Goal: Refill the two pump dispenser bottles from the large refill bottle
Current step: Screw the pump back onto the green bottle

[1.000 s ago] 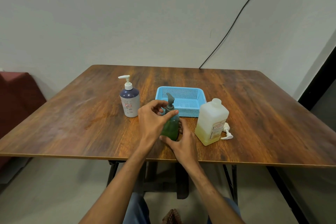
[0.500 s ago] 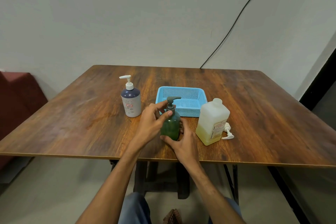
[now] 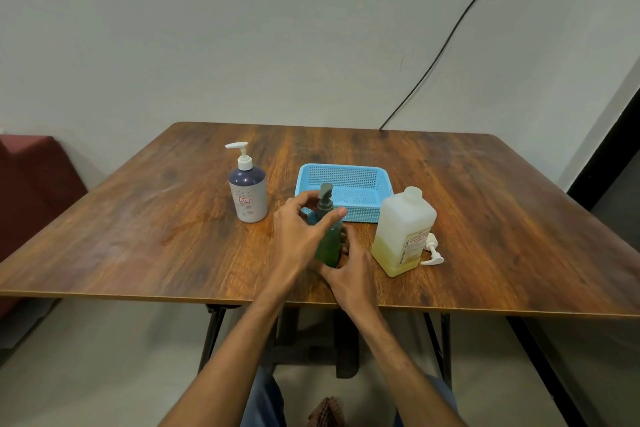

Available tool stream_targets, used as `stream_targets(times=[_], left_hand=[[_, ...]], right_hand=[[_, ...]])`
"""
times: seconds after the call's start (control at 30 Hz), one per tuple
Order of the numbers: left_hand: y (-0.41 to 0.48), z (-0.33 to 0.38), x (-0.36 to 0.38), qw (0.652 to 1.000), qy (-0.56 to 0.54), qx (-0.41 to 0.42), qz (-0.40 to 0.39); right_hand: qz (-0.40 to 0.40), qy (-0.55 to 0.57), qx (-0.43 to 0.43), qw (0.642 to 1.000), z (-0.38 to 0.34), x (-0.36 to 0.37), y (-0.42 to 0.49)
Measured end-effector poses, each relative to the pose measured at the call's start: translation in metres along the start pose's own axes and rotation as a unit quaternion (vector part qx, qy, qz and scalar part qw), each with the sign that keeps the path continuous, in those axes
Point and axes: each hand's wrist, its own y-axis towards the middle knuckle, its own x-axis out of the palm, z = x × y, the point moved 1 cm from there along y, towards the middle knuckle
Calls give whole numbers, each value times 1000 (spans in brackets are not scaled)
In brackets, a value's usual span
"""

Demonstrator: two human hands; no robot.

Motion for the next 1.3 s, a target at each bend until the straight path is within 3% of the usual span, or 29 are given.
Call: stream_targets(times=[0.17,0.3,0.6,0.87,1.13,1.3], left_hand=[[3,0,-7,998,-55,0,-23],[-9,-3,-13,991,-123,-27,45],[-9,4,-2,996,-81,11,42],[-1,-12,-11,989,-125,-39,-70],[-6,-5,2,997,-77,2,27],[3,-14,-8,990,-112,-21,-79]], right_hand=[[5,3,-6,1000,1,-1,0],[7,-5,-6,1000,1,0,1],[6,-14,2,1000,5,1,1],[5,-10,-3,1000,4,0,1],[2,-5,0,1000,4,0,1],[3,5,2,1000,4,1,2]])
